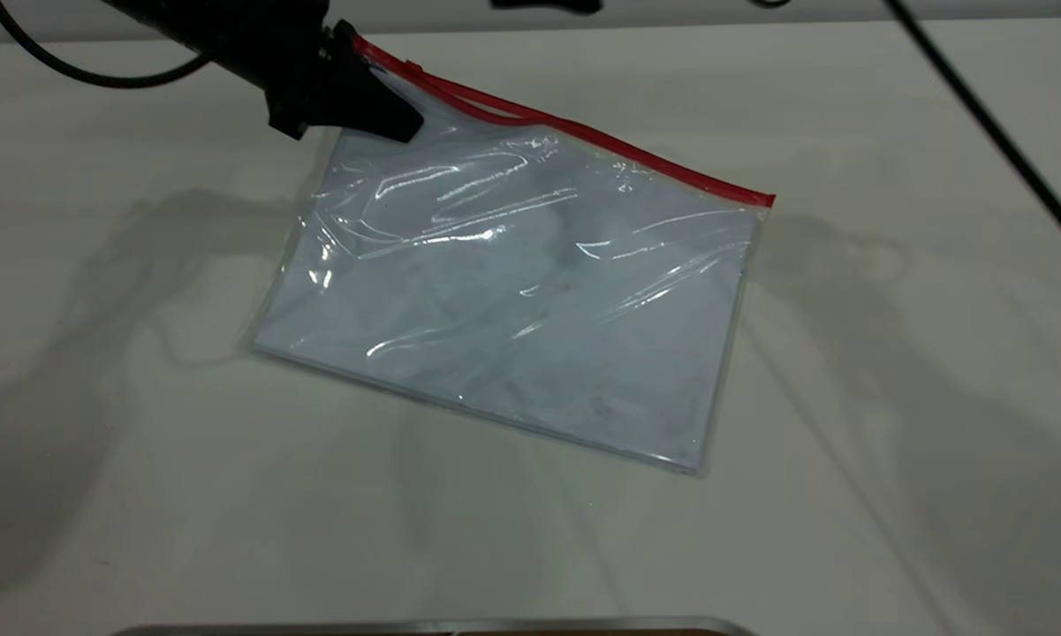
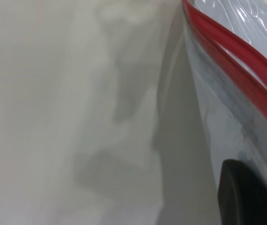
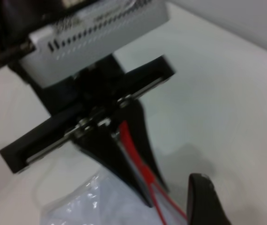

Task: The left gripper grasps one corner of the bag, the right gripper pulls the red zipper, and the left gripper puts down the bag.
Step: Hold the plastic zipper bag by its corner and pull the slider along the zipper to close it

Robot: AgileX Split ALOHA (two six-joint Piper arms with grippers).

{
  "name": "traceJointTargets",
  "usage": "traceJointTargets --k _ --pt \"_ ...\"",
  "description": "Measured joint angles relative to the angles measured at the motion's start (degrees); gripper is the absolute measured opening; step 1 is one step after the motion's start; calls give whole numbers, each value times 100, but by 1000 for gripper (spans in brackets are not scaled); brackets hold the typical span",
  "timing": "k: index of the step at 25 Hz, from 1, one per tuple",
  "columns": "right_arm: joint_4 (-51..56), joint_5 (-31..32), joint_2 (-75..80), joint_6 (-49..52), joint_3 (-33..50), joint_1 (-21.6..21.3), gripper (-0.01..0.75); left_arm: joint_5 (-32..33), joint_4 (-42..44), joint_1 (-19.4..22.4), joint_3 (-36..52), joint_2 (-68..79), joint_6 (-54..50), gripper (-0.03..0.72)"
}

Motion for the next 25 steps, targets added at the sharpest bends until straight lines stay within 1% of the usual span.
traceJointTargets --k 3,7,12,19,25 --pt "6 14 212 18 -216 168 443 0 77 0 0 -52 25 51" --pt "0 20 443 53 -502 380 449 -92 124 0 0 -57 31 51" --pt "13 19 681 201 -589 469 450 -182 202 0 0 -57 31 51" --pt "19 -257 744 132 -637 576 450 -187 206 -5 0 -57 36 51" --pt "19 -317 799 107 -647 594 450 -215 213 -43 0 -57 42 51"
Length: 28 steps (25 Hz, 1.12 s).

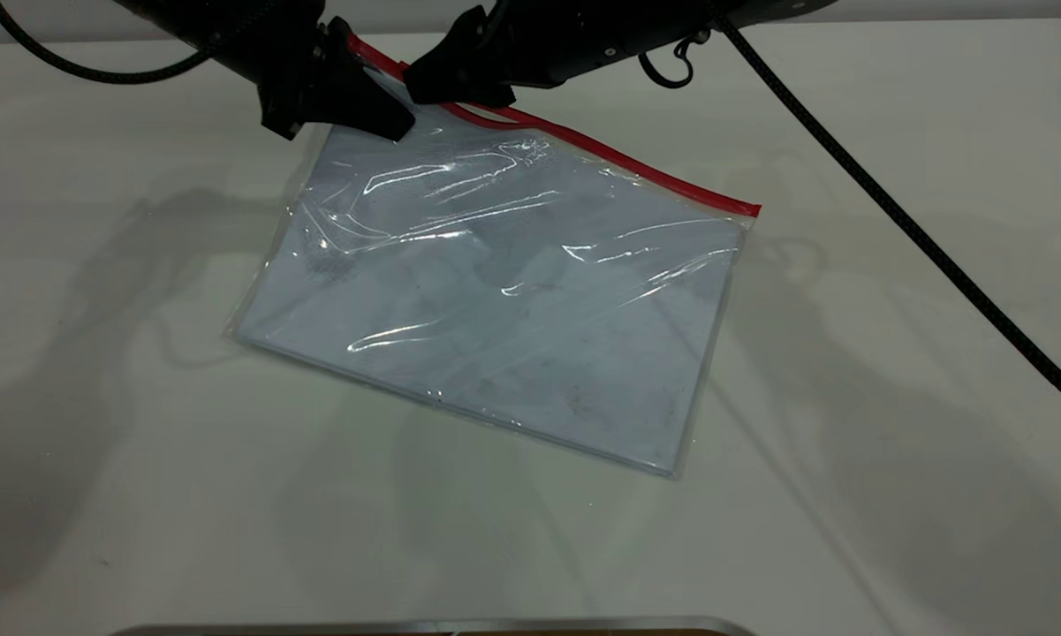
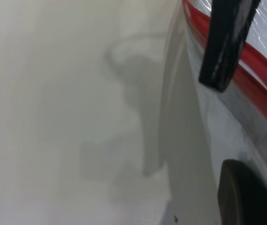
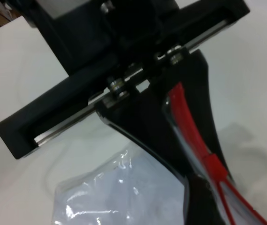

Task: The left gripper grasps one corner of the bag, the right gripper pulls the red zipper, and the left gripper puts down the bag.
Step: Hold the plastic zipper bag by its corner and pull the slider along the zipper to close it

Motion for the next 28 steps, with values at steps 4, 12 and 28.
traceJointTargets --k 4,12,28 --pt "6 -24 82 -18 0 85 450 -74 43 -120 0 0 7 51" --pt "6 70 82 -18 0 85 430 -116 52 -173 0 0 11 51" --pt "23 222 82 -18 -11 80 200 -125 229 -173 0 -2 11 51"
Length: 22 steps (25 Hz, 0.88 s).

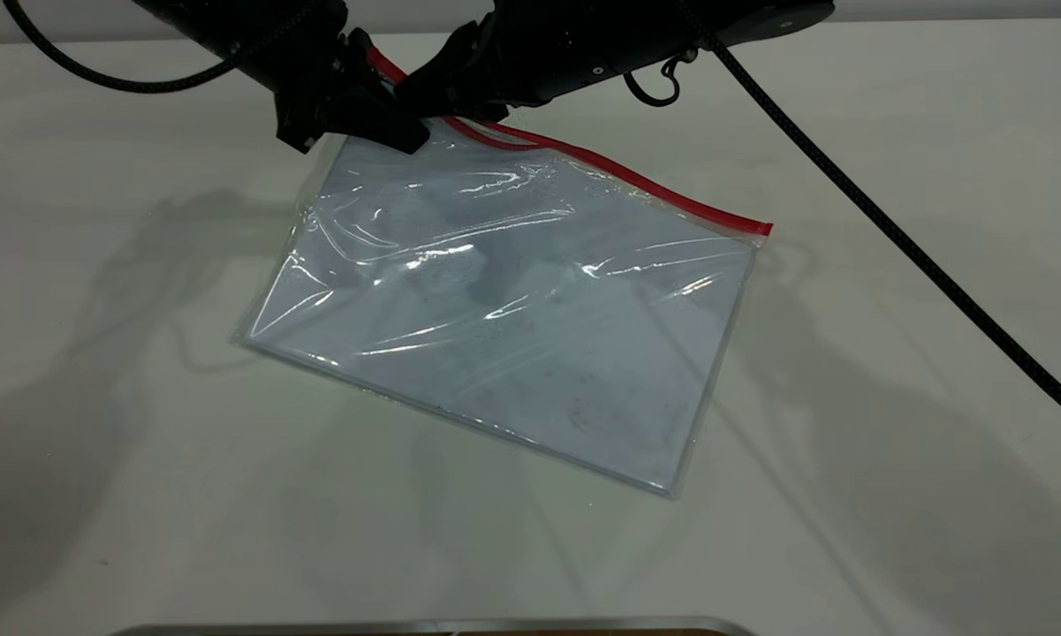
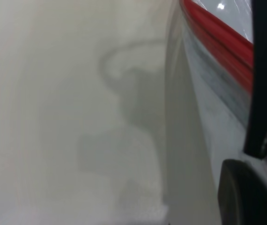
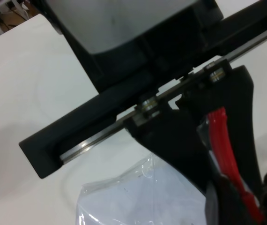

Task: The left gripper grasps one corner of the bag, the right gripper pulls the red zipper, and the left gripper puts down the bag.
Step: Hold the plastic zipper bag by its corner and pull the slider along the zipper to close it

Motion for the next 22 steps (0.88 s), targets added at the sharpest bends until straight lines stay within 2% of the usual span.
traceJointTargets --k 7,16,22 --pt "8 -11 0 -161 -11 0 35 39 0 0 0 0 -40 51" --pt "22 191 0 -299 -30 -105 33 192 -208 74 18 -64 -146 50" --pt "151 439 -5 -321 -47 -225 33 593 -665 258 46 -108 -30 50"
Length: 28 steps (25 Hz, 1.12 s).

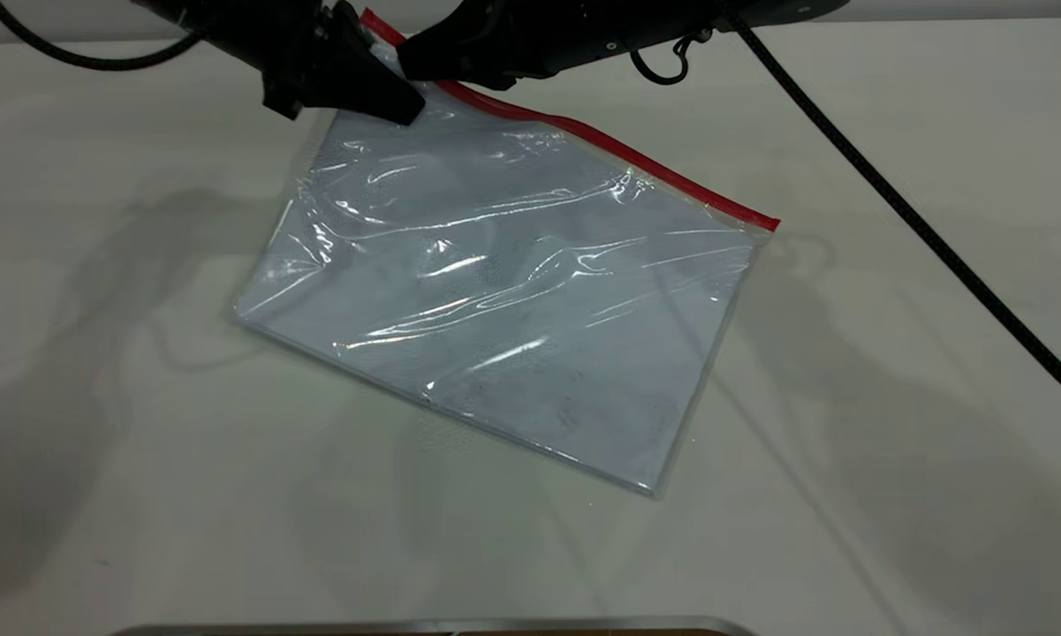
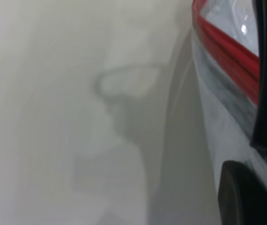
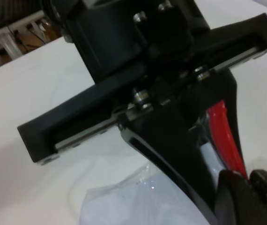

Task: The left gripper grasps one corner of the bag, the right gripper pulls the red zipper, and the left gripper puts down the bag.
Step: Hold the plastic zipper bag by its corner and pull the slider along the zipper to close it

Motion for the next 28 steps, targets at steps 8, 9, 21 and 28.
traceJointTargets --k 8,9,21,28 --pt "59 105 -25 -85 -45 -174 33 170 -731 135 5 0 402 50" --pt "59 133 -31 -85 -45 -197 33 211 -791 149 5 0 408 50" --pt "48 229 -21 -61 -46 -393 35 346 -1262 178 7 0 420 50" --pt "0 452 100 18 -57 -542 36 379 -1383 172 12 0 420 50"
